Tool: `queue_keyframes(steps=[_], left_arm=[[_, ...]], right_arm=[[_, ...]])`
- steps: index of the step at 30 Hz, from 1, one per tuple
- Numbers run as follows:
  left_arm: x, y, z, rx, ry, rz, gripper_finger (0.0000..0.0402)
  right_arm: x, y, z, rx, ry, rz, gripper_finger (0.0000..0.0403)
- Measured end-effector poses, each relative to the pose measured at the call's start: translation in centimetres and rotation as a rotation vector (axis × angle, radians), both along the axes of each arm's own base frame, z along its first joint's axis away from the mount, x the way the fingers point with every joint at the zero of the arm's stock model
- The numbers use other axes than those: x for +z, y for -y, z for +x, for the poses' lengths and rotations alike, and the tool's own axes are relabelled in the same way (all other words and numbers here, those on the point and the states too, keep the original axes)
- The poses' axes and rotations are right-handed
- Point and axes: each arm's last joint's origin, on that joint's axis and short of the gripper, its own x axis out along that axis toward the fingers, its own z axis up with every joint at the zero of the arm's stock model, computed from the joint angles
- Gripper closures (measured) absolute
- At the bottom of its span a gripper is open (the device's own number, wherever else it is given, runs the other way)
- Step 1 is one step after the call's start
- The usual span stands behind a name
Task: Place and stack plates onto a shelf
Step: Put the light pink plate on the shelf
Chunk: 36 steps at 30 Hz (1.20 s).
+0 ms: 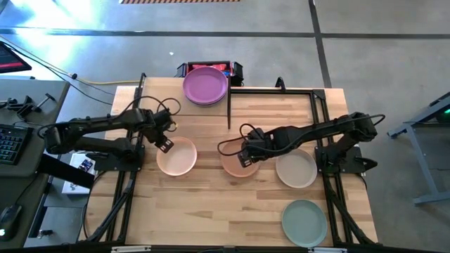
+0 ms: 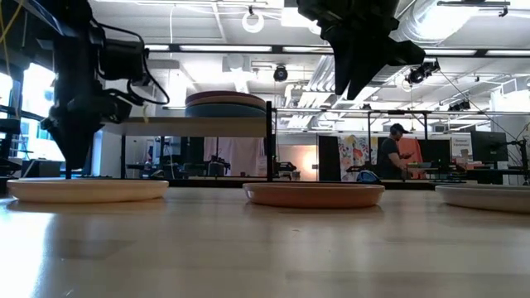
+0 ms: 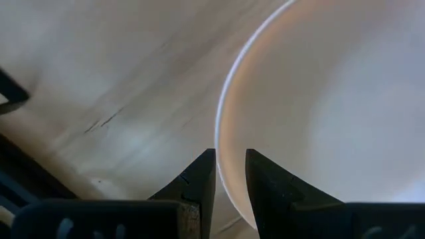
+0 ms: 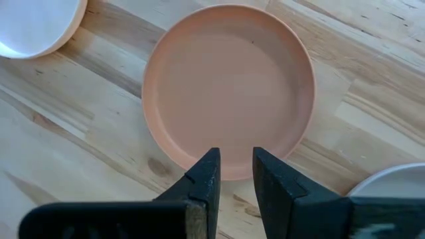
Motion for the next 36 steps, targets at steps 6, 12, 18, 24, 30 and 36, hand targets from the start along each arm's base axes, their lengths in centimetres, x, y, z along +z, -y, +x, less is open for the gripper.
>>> queue_keyframes(steps=[6,12,18,24,30,36], left_arm=[[-0.6,0.0,0.0,0.043,0.011,0.013,0.033],[-0.9,0.0,-0.1,0.063,-0.005,0.004,0.033],[-1.3,-0.1,0.1,0.072,-0.03,-0.017,0.033],[-1.6,-0.2,0.3,0.082,-0.056,-0.022,0.033],[-2.3,-0.4,0.7,0.082,-0.079,-0.035,0.033],[-3.0,-0.6,1.1,0.081,-0.107,-0.053,0.033]], right_arm=[[0.0,0.0,0.0,0.0,0.0,0.0,0.0334],[0.0,0.0,0.0,0.0,0.0,0.0,0.0334],[0.0,0.0,0.0,0.001,0.0,-0.001,0.0334],[0.0,0.0,0.0,0.0,0.0,-0.001,0.0334],[0.0,0.0,0.0,0.0,0.0,-0.001,0.0334],[0.0,0.0,0.0,0.001,0.0,-0.001,0.0334]])
